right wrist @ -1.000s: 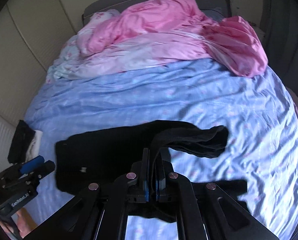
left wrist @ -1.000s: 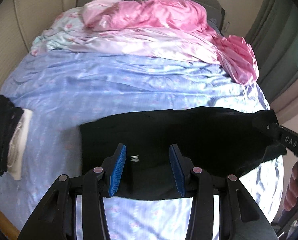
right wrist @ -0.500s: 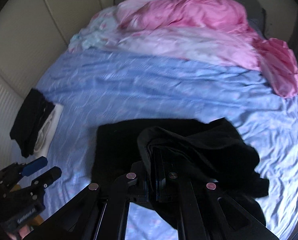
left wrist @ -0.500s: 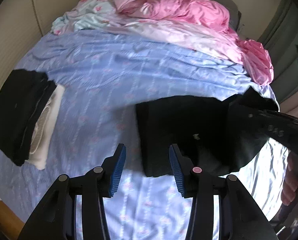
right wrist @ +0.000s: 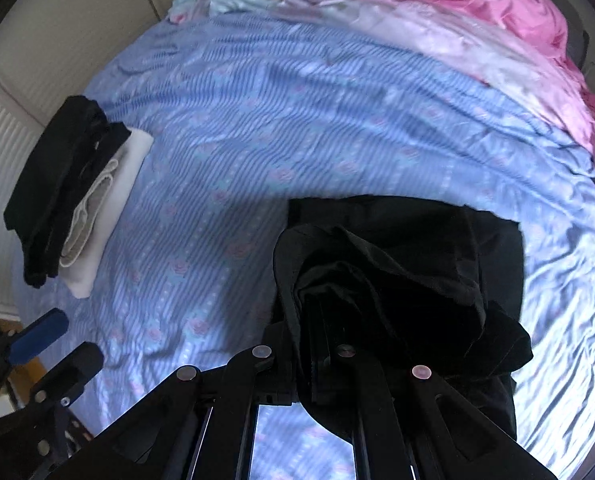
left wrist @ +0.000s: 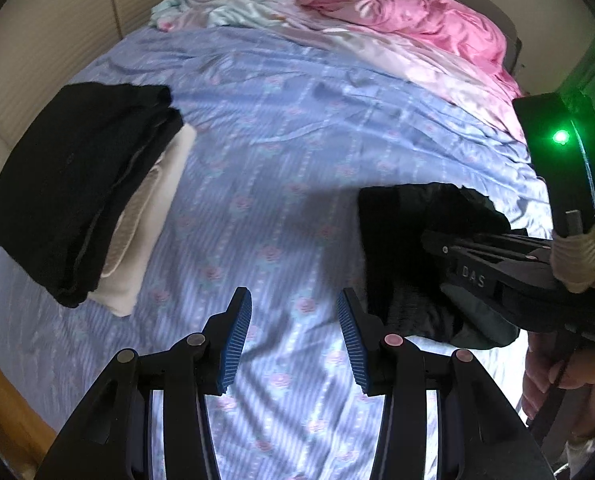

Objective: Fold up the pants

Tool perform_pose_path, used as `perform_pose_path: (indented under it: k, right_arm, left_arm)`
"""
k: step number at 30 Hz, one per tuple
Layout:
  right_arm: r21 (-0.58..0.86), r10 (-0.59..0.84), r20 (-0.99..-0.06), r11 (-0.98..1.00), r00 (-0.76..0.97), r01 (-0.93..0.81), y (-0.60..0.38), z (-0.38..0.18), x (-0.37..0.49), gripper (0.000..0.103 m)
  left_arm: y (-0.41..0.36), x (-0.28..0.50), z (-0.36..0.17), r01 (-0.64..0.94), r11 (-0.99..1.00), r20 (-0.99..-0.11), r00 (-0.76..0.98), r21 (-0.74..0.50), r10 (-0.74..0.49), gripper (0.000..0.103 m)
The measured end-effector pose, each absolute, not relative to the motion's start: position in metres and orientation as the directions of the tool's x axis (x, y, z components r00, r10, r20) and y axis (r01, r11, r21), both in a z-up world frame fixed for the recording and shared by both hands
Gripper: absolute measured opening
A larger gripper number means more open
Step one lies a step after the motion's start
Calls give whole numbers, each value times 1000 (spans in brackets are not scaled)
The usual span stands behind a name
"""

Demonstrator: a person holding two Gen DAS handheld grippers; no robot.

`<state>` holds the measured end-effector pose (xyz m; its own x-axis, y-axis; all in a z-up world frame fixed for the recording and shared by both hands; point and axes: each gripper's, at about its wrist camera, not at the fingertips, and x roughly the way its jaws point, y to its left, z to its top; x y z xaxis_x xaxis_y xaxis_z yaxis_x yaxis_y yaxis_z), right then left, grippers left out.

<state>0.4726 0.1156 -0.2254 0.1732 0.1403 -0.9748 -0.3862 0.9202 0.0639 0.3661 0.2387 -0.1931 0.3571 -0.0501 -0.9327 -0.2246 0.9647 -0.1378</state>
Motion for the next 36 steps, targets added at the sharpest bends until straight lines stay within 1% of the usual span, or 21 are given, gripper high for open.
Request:
perform_pose_path:
  k: [4, 6, 8, 10, 12, 13, 15, 16, 18, 19, 20, 22, 24, 28, 31, 34, 36]
  right_arm:
    - [65, 131, -980, 920, 148, -386, 129, -243, 476, 8]
    - [77, 129, -985, 924, 116, -374, 131, -251, 475, 14]
    - [118, 164, -982, 924, 97, -365, 130, -248, 471, 38]
    - [150, 206, -972, 914, 112, -376, 128, -236, 464, 45]
    - [174, 247, -958, 902, 142, -394, 124, -215, 454, 47]
    - [191, 275, -949, 892, 157, -410, 120, -202, 447, 49]
    - [204, 314, -927, 881, 205, -427, 110, -177, 436, 50]
    - [206, 328, -915, 880, 235, -427, 101, -166, 431, 52]
    - [202, 336, -887, 900, 318, -386, 74, -145, 422, 60]
    - [207, 338, -872, 910, 354, -358, 58, -139, 419, 67]
    - [209, 330, -862, 923, 384, -324, 41, -136, 416, 69]
    - [199, 283, -873, 950, 398, -239, 4, -141, 414, 69]
    - [214, 262, -888, 963, 377, -165, -24, -151, 413, 69]
    - [258, 245, -893, 966, 378, -19, -65, -164, 411, 69]
    - [289, 246, -890, 955, 385, 59, -82, -173, 413, 69]
    - [332, 269, -880, 938, 392, 101, -88, -180, 421, 69]
    - [386, 310, -869, 912, 386, 136, -89, -185, 424, 69]
  left_arm:
    - [246, 364, -197, -236, 963, -936, 348, -133, -44, 44]
    - [246, 362, -198, -234, 964, -938, 343, -127, -41, 44]
    - [246, 360, -197, -232, 965, -938, 344, -125, -39, 44]
    - [245, 357, -195, -228, 966, -937, 348, -120, -35, 45]
    - [244, 355, -191, -221, 968, -935, 354, -116, -31, 47]
    - [243, 353, -188, -215, 970, -933, 360, -110, -26, 48]
    - [240, 349, -182, -204, 974, -929, 369, -99, -18, 48]
    - [238, 347, -178, -199, 975, -927, 376, -99, -18, 48]
    - [232, 343, -171, -178, 977, -919, 391, -118, -39, 49]
    - [228, 342, -169, -166, 978, -916, 398, -128, -52, 49]
    - [223, 340, -166, -150, 979, -911, 406, -137, -65, 49]
    - [210, 342, -160, -100, 982, -896, 432, -162, -103, 49]
    - [198, 347, -156, -42, 982, -881, 450, -187, -148, 49]
    - [172, 371, -152, 114, 974, -856, 465, -197, -228, 49]
    - [154, 394, -153, 212, 946, -846, 429, -247, -317, 49]
    - [143, 410, -156, 237, 939, -852, 409, -248, -328, 48]
    - [138, 418, -157, 244, 940, -856, 406, -236, -321, 48]
